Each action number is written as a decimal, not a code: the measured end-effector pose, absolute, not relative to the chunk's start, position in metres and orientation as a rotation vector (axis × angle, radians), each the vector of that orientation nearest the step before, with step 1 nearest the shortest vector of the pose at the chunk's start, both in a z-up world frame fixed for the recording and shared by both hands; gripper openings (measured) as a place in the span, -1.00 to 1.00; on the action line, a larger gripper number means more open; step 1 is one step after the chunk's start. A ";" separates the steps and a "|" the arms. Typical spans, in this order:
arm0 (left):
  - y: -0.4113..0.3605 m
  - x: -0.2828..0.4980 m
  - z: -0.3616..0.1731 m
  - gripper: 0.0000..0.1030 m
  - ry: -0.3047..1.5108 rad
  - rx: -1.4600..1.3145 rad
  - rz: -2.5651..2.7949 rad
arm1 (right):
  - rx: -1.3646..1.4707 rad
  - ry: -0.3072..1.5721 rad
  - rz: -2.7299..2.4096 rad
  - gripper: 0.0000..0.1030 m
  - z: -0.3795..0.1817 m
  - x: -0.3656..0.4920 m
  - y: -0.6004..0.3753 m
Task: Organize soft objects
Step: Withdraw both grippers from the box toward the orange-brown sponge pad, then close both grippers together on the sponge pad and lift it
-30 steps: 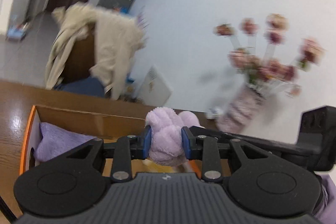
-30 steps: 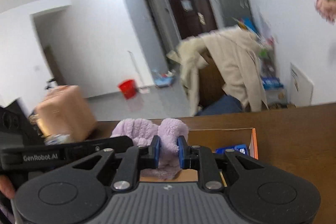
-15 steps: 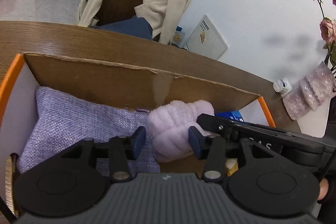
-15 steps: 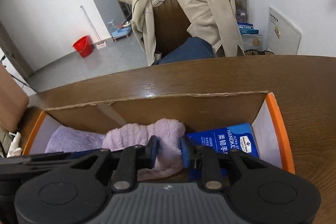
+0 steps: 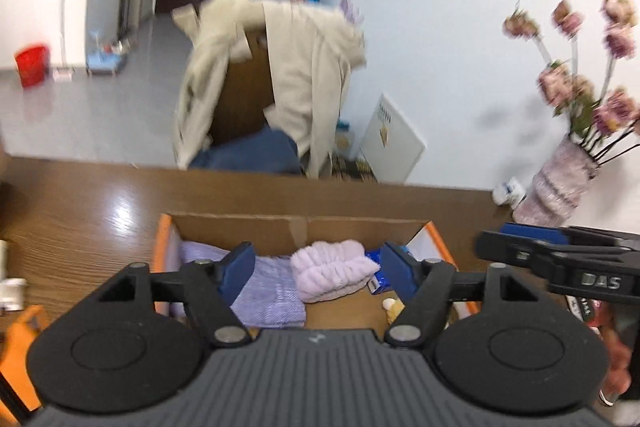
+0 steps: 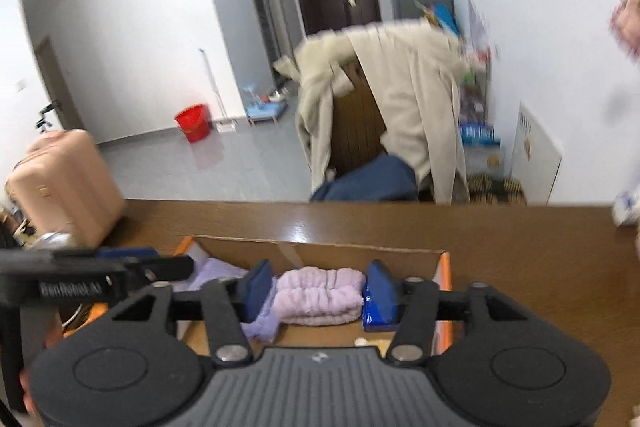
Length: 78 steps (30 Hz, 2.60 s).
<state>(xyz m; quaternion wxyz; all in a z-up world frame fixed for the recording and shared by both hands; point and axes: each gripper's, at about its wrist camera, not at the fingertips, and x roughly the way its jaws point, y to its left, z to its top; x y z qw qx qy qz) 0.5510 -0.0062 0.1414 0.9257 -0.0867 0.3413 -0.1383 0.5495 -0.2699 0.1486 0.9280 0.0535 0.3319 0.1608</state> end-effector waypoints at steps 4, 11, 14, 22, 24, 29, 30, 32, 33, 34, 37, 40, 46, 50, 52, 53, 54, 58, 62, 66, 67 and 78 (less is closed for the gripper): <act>0.003 0.479 0.187 0.65 0.611 -0.135 -0.258 | 0.050 0.599 0.354 0.24 0.195 0.482 -0.284; 0.016 0.351 0.232 0.92 0.470 -0.107 -0.229 | -0.047 0.452 0.401 0.59 0.247 0.361 -0.302; 0.017 0.298 0.236 0.99 0.408 -0.101 -0.222 | -0.033 0.415 0.424 0.64 0.251 0.316 -0.312; 0.022 0.176 0.179 1.00 0.283 -0.090 -0.173 | -0.058 0.317 0.463 0.80 0.195 0.215 -0.321; 0.024 0.150 0.156 1.00 0.252 -0.082 -0.162 | -0.074 0.301 0.473 0.84 0.172 0.188 -0.319; 0.027 0.103 0.094 1.00 0.267 -0.117 -0.182 | -0.010 0.371 0.461 0.94 0.097 0.137 -0.308; 0.028 0.104 0.085 1.00 0.296 -0.125 -0.183 | -0.004 0.404 0.455 0.94 0.079 0.130 -0.304; 0.027 0.112 0.072 1.00 0.364 -0.099 -0.168 | 0.011 0.441 0.436 0.94 0.054 0.122 -0.300; 0.028 0.117 0.068 1.00 0.382 -0.086 -0.149 | 0.004 0.453 0.418 0.94 0.044 0.118 -0.296; 0.030 0.122 0.065 1.00 0.395 -0.086 -0.124 | -0.002 0.465 0.407 0.94 0.037 0.117 -0.293; 0.039 0.141 0.055 1.00 0.437 -0.142 -0.095 | -0.005 0.489 0.407 0.94 0.028 0.119 -0.289; 0.046 0.157 0.045 1.00 0.452 -0.163 -0.082 | 0.016 0.457 0.405 0.94 0.034 0.130 -0.285; 0.067 0.223 0.026 1.00 0.506 -0.218 -0.046 | 0.054 0.459 0.467 0.70 0.045 0.189 -0.255; 0.080 0.276 0.019 1.00 0.499 -0.236 -0.078 | 0.047 0.489 0.512 0.36 0.045 0.246 -0.216; 0.086 0.307 0.013 0.86 0.519 -0.257 -0.085 | 0.060 0.498 0.538 0.26 0.045 0.279 -0.194; 0.088 0.321 0.010 0.70 0.541 -0.276 -0.078 | 0.070 0.504 0.548 0.19 0.044 0.293 -0.185; 0.092 0.335 0.005 0.58 0.565 -0.305 -0.077 | 0.074 0.514 0.555 0.06 0.042 0.309 -0.173; 0.108 0.372 -0.015 0.09 0.661 -0.445 -0.154 | 0.066 0.550 0.527 -0.18 0.030 0.362 -0.133; 0.118 0.377 -0.032 -0.04 0.676 -0.564 -0.203 | 0.072 0.569 0.487 -0.21 0.011 0.390 -0.116; 0.121 0.374 -0.035 -0.34 0.657 -0.592 -0.242 | 0.112 0.612 0.513 -0.33 -0.006 0.398 -0.111; 0.120 0.374 -0.035 -0.36 0.658 -0.584 -0.242 | 0.112 0.606 0.512 -0.33 -0.007 0.397 -0.111; 0.082 0.276 0.013 -0.42 0.611 -0.474 -0.249 | 0.112 0.563 0.548 -0.44 0.030 0.303 -0.146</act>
